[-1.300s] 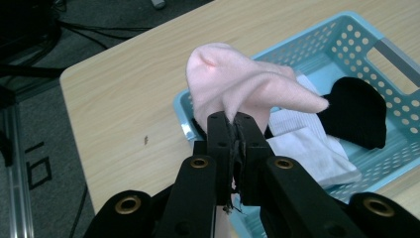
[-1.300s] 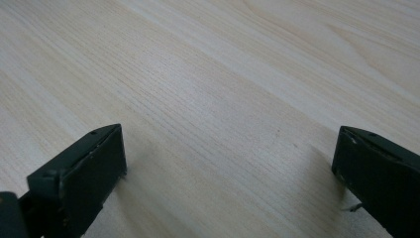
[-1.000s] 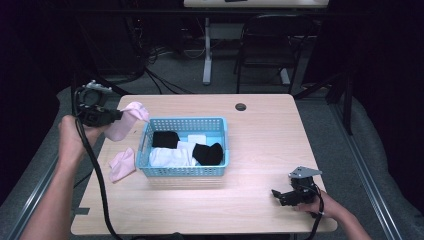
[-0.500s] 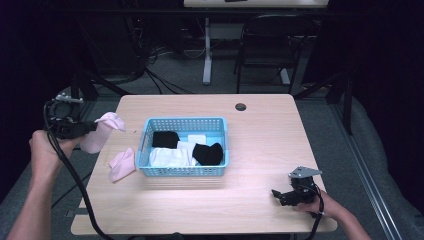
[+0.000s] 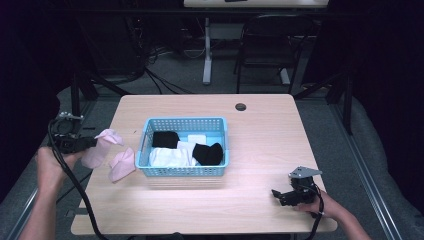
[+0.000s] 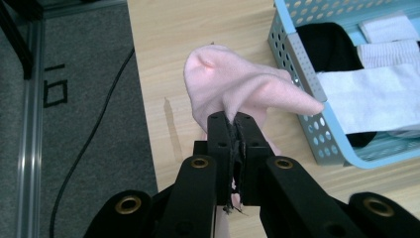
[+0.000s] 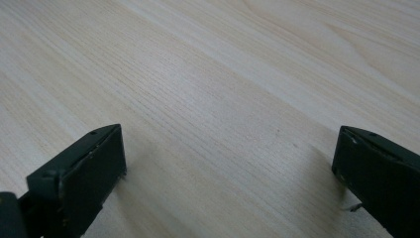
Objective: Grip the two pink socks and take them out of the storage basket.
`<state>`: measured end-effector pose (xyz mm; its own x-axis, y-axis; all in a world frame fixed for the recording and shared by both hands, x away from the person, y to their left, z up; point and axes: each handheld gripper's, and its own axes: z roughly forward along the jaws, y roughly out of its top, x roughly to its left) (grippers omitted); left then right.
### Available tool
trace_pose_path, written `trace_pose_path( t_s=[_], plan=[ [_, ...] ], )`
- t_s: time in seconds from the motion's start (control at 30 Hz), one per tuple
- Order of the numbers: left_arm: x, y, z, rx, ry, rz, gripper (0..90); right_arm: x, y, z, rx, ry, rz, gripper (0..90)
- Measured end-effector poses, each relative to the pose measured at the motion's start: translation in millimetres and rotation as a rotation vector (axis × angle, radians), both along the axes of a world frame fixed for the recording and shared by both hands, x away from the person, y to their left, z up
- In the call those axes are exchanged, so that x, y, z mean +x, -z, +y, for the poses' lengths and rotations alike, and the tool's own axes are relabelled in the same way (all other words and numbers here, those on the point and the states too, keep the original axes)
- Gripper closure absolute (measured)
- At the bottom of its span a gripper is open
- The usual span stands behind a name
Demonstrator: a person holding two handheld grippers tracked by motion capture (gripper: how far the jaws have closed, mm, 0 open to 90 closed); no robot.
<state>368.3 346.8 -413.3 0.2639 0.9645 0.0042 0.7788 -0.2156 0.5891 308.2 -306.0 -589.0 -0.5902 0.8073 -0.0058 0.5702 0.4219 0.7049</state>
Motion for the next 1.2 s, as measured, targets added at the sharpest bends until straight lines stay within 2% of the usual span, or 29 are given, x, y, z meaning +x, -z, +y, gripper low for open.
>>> trace_pose_path(
  t_s=[0.1,0.27,0.37,0.4,0.43,0.57,0.6,0.93,1.0,1.1,1.17,1.2],
  plan=[
    [-1.2,5.7,0.5,0.0,0.005,0.01,87.0,0.0,0.1,0.0,0.0,-0.001,-0.001,0.0],
    [-2.7,25.7,-1.7,0.002,0.007,0.055,87.0,-0.1,0.0,0.1,0.0,0.0,0.0,0.0],
    [-3.7,32.5,-1.5,-0.003,0.009,0.062,86.9,-0.2,0.0,0.1,0.0,0.001,0.0,0.0],
    [-3.8,41.2,-1.8,-0.011,0.006,0.079,86.9,-0.1,0.0,0.1,0.0,0.001,0.0,0.0],
    [-3.8,41.2,-1.8,-0.011,0.006,0.079,86.9,-0.1,0.0,0.1,0.0,0.001,0.0,0.0],
    [-1.7,58.0,-1.9,-0.027,0.001,0.114,86.9,-0.3,0.0,0.1,0.0,-0.001,-0.001,0.0],
    [-0.8,66.1,-5.4,-0.031,0.012,0.133,86.9,-0.4,0.0,0.2,-0.001,0.0,-0.003,0.0],
    [0.3,93.7,-11.5,-0.042,0.016,0.186,86.7,-0.3,0.0,0.1,0.0,-0.001,-0.001,0.0],
    [-1.4,100.7,-11.7,-0.039,0.024,0.209,86.6,-0.4,0.0,0.3,-0.001,0.0,-0.003,0.0],
    [-3.2,104.1,-11.4,-0.044,0.024,0.213,86.2,-0.4,0.0,0.3,-0.001,0.0,-0.003,0.0],
    [-5.4,105.6,-11.3,-0.037,0.018,0.202,84.6,-0.4,0.0,0.3,0.0,0.0,-0.003,0.0],
    [-7.2,104.9,-10.5,-0.048,0.013,0.192,77.5,-0.4,0.0,0.2,0.0,-0.001,-0.002,0.0]
  ],
)
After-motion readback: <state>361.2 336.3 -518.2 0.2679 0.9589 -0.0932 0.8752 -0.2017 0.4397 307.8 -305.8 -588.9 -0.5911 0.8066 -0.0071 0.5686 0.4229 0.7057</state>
